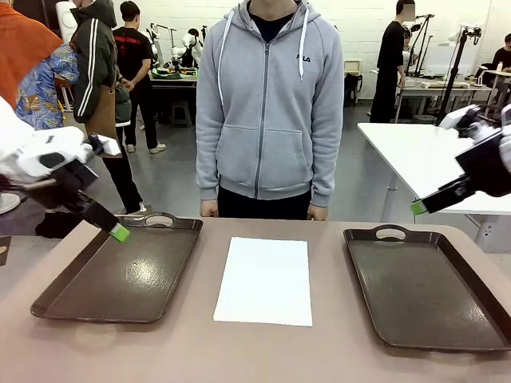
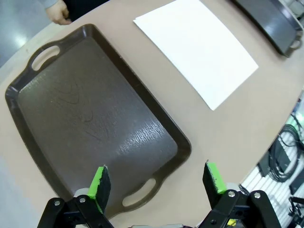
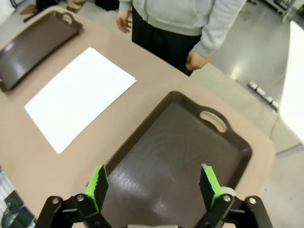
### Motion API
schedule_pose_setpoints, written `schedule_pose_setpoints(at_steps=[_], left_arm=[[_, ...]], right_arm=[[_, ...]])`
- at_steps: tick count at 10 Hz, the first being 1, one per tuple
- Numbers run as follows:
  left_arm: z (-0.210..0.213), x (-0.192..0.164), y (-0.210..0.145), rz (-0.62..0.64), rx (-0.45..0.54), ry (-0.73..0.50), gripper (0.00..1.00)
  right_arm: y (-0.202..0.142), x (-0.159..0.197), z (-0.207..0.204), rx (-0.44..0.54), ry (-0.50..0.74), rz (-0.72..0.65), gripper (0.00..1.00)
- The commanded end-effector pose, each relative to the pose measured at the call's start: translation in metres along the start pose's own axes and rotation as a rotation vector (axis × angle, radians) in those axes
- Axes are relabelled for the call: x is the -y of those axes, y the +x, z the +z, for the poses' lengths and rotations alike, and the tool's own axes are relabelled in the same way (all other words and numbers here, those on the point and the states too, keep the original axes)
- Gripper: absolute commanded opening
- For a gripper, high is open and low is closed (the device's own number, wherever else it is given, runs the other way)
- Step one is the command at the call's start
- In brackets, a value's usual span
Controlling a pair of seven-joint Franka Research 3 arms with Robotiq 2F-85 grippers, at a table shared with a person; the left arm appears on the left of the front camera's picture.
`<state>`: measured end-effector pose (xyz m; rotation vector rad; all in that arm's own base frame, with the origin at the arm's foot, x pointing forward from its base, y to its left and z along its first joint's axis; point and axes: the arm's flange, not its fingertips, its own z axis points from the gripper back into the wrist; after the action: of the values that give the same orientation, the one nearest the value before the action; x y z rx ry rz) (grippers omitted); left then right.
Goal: Sort the A4 documents.
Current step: Receive the A4 Paper.
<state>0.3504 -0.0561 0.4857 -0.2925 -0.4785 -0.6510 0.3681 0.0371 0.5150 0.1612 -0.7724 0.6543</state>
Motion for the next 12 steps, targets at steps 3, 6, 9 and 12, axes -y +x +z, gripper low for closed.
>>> schedule_pose_setpoints(at_steps=[3, 6, 9, 12], left_arm=[[0.023, -0.018, -0.065, 0.013, 0.12, -0.131, 1.0], [0.045, -0.027, -0.084, 0.015, 0.172, -0.081, 1.0], [0.052, -0.027, -0.091, -0.008, 0.24, -0.176, 1.0], [0.05, -0.025, -0.085, -0.009, 0.217, -0.164, 1.0]], right_arm=[[-0.073, 0.0, 0.029, 0.101, 0.127, -0.091, 1.0], [-0.081, 0.01, 0.024, 0.104, 0.19, -0.118, 1.0], [-0.08, 0.019, 0.037, 0.123, 0.163, -0.125, 1.0], [-0.076, 0.021, 0.03, 0.114, 0.166, -0.136, 1.0]])
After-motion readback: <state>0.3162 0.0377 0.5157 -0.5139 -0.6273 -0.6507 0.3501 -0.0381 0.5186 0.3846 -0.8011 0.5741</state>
